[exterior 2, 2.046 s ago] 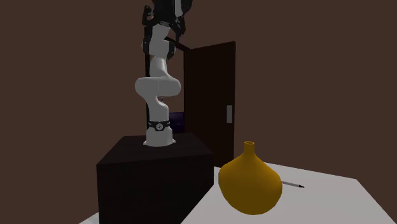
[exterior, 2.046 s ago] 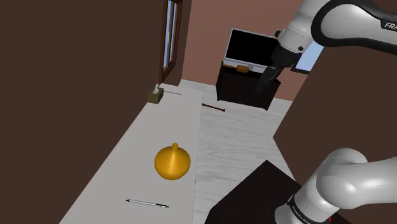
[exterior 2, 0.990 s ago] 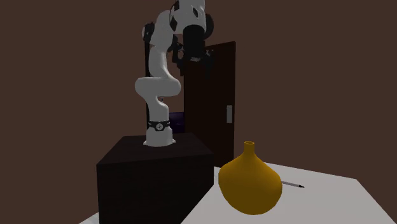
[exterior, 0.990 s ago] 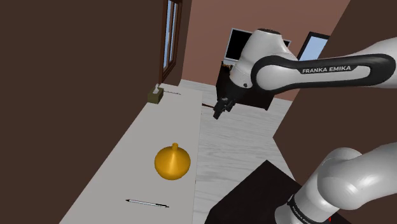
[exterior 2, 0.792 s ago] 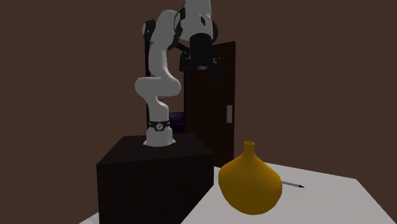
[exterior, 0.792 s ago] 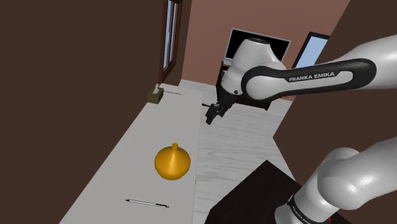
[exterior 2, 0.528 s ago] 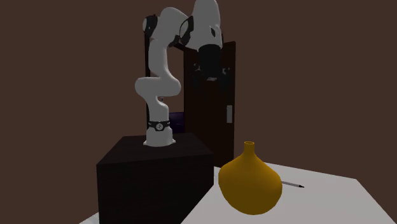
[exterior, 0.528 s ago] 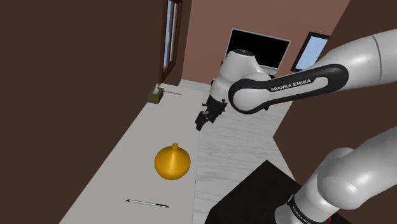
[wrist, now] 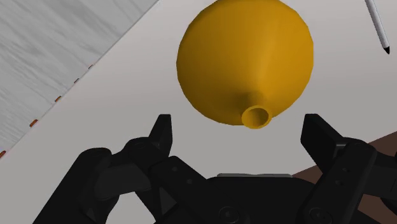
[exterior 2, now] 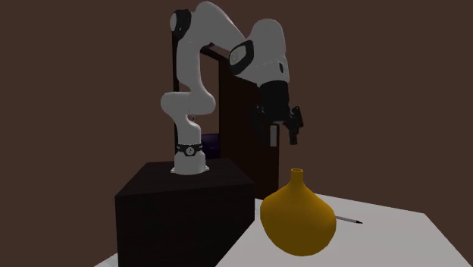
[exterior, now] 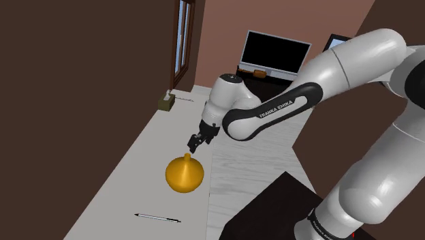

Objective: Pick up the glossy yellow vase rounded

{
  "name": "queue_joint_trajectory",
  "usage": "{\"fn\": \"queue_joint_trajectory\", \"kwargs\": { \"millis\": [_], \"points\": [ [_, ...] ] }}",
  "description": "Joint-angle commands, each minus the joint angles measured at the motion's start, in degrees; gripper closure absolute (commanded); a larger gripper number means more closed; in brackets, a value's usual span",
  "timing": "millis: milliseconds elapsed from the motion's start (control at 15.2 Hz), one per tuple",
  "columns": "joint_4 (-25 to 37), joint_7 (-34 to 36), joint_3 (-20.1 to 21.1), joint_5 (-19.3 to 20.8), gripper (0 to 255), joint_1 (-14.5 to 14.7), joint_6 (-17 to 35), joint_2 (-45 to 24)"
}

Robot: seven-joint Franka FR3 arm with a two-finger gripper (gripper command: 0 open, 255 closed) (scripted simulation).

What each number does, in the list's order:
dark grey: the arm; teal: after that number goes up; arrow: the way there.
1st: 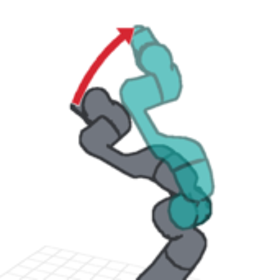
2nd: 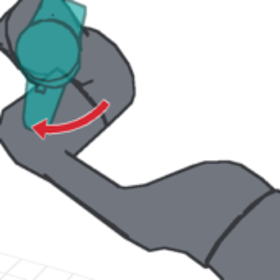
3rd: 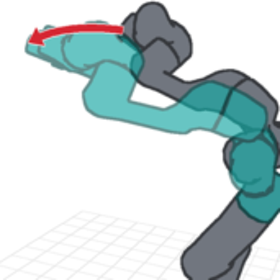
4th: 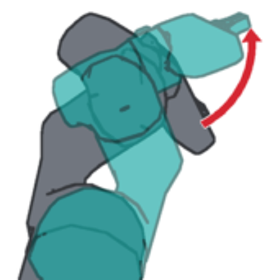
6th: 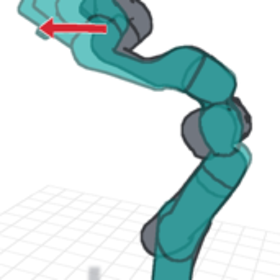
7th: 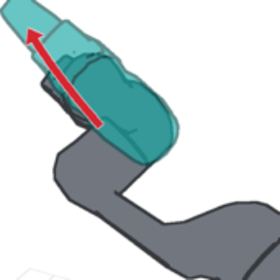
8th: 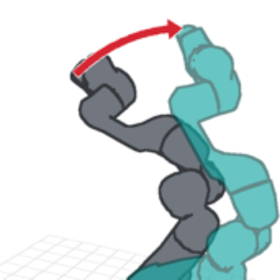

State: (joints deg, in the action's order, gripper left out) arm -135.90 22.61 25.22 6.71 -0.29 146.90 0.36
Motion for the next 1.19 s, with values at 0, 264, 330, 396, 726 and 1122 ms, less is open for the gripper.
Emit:
{"fn": "queue_joint_trajectory", "kwargs": {
  "millis": [0, 264, 330, 396, 726, 1122],
  "points": [
    [2.9, 4.2, 0.5, 4.3, 0, 0.4, 1.6, -5.1],
    [5.3, 9.2, -0.7, 9.9, 0, 2.1, 4.3, -11.2],
    [5.3, 9.7, -1.0, 10.6, 0, 2.3, 4.9, -11.8],
    [5.2, 10.3, -1.3, 11.4, 0, 2.5, 5.6, -12.4],
    [5.1, 12.5, -2.6, 14.1, 0, 3.4, 7.8, -14.8],
    [5.0, 12.4, -2.6, 14.1, 255, 3.4, 7.8, -14.8]
  ]
}}
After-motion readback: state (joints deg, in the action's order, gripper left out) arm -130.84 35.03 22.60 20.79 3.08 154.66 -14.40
